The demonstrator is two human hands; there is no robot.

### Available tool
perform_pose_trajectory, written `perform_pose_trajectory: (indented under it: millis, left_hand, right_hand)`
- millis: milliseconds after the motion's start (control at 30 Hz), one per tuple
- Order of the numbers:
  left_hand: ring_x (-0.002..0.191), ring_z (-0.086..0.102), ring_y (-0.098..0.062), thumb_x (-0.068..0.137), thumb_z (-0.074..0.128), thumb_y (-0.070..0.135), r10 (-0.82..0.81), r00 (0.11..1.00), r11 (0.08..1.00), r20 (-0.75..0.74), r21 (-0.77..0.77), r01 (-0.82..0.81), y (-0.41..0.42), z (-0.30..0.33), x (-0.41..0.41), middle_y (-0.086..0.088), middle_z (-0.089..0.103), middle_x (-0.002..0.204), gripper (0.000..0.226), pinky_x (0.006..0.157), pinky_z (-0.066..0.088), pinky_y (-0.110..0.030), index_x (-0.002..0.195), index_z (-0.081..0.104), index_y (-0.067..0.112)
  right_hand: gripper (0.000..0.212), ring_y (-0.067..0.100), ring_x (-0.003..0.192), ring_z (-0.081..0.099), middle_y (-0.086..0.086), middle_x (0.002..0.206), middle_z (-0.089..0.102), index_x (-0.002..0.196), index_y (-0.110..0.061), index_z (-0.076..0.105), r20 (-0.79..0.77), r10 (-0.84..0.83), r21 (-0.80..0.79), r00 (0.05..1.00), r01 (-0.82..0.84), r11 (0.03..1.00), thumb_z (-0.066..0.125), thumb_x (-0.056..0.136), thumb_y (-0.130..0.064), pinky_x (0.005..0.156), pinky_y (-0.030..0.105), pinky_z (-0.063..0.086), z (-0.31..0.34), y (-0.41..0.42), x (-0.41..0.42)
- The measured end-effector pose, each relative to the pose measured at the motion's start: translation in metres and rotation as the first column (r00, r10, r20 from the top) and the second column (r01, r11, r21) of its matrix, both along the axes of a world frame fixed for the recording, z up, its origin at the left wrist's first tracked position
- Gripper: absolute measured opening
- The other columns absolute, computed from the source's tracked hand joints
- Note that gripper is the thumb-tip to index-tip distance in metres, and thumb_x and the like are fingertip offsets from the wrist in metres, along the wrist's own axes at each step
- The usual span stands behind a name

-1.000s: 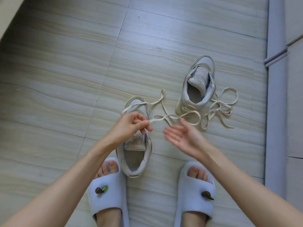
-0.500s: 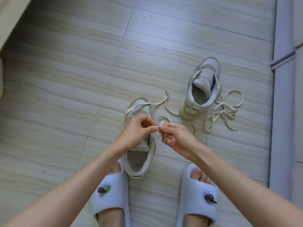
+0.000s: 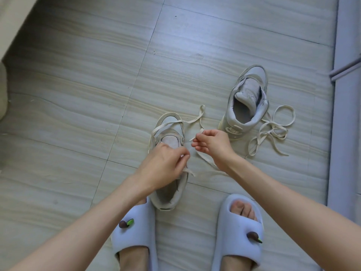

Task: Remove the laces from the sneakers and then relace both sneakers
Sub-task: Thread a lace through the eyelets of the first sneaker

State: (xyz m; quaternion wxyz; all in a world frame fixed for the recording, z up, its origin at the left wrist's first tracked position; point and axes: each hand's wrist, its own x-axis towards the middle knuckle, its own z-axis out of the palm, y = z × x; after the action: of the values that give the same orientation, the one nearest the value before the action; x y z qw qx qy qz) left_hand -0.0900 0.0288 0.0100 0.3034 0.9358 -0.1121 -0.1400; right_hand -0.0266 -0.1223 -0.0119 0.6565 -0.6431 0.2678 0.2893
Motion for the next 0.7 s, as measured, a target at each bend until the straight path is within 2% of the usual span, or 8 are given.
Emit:
perform_pose_trajectory:
  millis: [67, 167, 367, 500, 700]
  left_hand:
    - [0.078, 0.062, -0.028, 0.091, 0.053, 0.018, 0.026, 0.998, 0.997, 0.056, 0.065, -0.029, 0.004, -0.003, -0.003, -0.007, 0.068, 0.076, 0.016, 0.077, 0.046, -0.038, 0.093, 0.067, 0.012]
    - [0.097, 0.057, -0.028, 0.090, 0.055, 0.014, 0.204, 0.979, 0.975, 0.008, 0.085, -0.204, 0.010, -0.013, 0.005, -0.007, 0.066, 0.097, 0.018, 0.084, 0.043, -0.040, 0.103, 0.067, 0.011]
    - [0.105, 0.054, -0.021, 0.085, 0.059, 0.018, 0.356, 0.921, 0.934, -0.158, 0.097, -0.345, 0.008, -0.031, 0.029, 0.000, 0.056, 0.100, 0.019, 0.092, 0.041, -0.039, 0.101, 0.069, 0.020]
    - [0.112, 0.051, -0.022, 0.085, 0.056, 0.016, 0.342, 0.923, 0.937, -0.174, 0.138, -0.321, 0.004, -0.034, 0.032, -0.002, 0.056, 0.108, 0.026, 0.091, 0.040, -0.037, 0.107, 0.069, 0.023]
    - [0.106, 0.055, -0.024, 0.087, 0.058, 0.027, 0.307, 0.943, 0.943, -0.128, 0.178, -0.283, 0.002, -0.033, 0.030, -0.001, 0.055, 0.110, 0.022, 0.086, 0.034, -0.035, 0.106, 0.068, 0.022]
  right_hand:
    - [0.014, 0.010, 0.051, 0.064, 0.010, 0.065, 0.062, 0.078, -0.003, 0.052, 0.003, 0.029, -0.026, 1.000, -0.029, 0.999, 0.056, 0.089, 0.004, 0.051, 0.017, 0.052, -0.004, 0.005, 0.000]
    - [0.012, 0.012, 0.055, 0.063, 0.012, 0.068, 0.061, 0.079, -0.002, 0.053, -0.021, 0.030, -0.042, 0.999, -0.031, 0.999, 0.057, 0.087, 0.006, 0.054, 0.018, 0.053, -0.009, 0.012, -0.001]
    - [0.018, 0.015, 0.063, 0.060, 0.008, 0.066, 0.060, 0.076, -0.007, 0.050, -0.036, 0.026, -0.140, 0.999, -0.031, 0.990, 0.060, 0.085, 0.004, 0.067, 0.027, 0.054, -0.019, 0.018, -0.003]
    - [0.024, 0.016, 0.062, 0.060, 0.006, 0.065, 0.059, 0.071, -0.011, 0.045, -0.023, 0.054, -0.207, 0.998, -0.058, 0.977, 0.060, 0.083, 0.004, 0.070, 0.031, 0.054, -0.023, 0.017, -0.004]
    - [0.025, 0.017, 0.059, 0.060, 0.009, 0.065, 0.058, 0.069, -0.009, 0.045, -0.052, 0.007, -0.176, 0.999, -0.016, 0.984, 0.060, 0.083, 0.006, 0.071, 0.031, 0.055, -0.029, 0.019, -0.003]
